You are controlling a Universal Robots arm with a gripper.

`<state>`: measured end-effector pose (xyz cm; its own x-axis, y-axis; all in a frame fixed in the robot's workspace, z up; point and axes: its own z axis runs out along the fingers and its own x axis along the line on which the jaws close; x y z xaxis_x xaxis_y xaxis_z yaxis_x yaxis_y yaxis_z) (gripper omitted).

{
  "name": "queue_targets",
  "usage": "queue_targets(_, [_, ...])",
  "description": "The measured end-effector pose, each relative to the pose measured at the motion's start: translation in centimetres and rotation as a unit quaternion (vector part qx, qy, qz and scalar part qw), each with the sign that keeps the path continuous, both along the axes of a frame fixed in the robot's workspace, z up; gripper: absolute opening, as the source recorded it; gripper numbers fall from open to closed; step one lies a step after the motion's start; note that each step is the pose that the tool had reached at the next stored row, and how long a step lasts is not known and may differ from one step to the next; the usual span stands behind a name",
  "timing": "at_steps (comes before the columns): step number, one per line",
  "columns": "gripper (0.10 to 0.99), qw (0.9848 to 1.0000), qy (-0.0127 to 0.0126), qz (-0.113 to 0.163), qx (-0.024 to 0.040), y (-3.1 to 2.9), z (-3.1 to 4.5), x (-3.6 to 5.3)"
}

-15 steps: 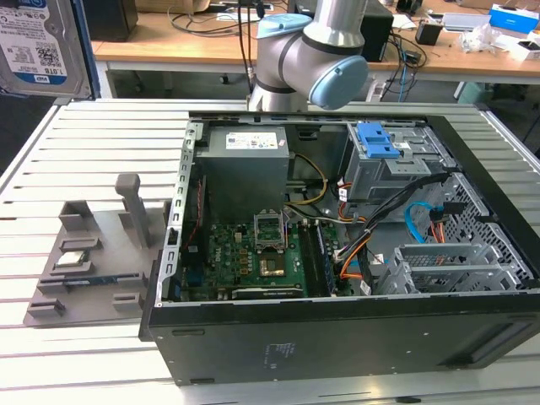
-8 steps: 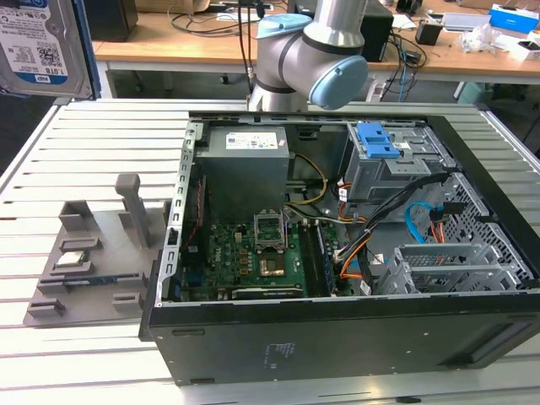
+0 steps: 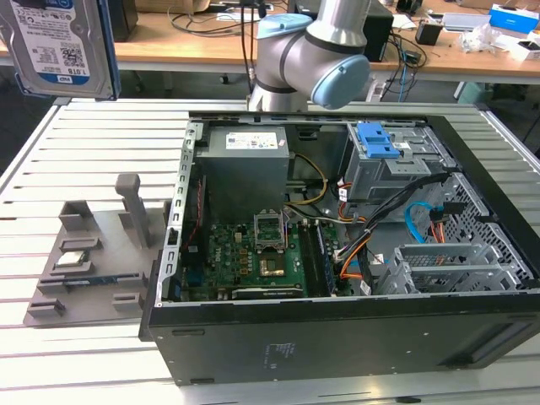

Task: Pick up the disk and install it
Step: 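Pick up the disk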

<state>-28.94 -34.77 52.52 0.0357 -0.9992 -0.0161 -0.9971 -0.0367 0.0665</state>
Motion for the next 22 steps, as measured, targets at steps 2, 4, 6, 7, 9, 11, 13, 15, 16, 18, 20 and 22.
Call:
queue_targets(2, [0.365,1.0,0.0,0.0,0.0,0.0,0.0,0.88])
queue_targets(4, [0.365,1.0,0.0,0.0,0.0,0.0,0.0,1.8])
queue_targets(6, [0.365,1.0,0.0,0.0,0.0,0.0,0.0,2.5])
queue_targets(7, [0.365,1.0,0.0,0.0,0.0,0.0,0.0,2.98])
queue_targets(9, [0.365,1.0,0.0,0.0,0.0,0.0,0.0,3.54])
queue_targets(11, [0.365,1.0,0.0001,0.0,0.0,0.0,0.0,4.25])
queue_targets(13, [0.365,1.0,0.0,0.0,0.0,0.0,0.0,5.44])
queue_targets(15, [0.365,1.0,0.0,0.0,0.0,0.0,0.0,6.25])
queue_targets(16, [0.365,1.0,0.0,0.0,0.0,0.0,0.0,6.53])
queue_targets(18, [0.365,1.0,0.0,0.0,0.0,0.0,0.0,7.48])
queue_targets(20, [0.365,1.0,0.0,0.0,0.0,0.0,0.0,8.2])
queue_targets(22, [0.365,1.0,0.0,0.0,0.0,0.0,0.0,9.03])
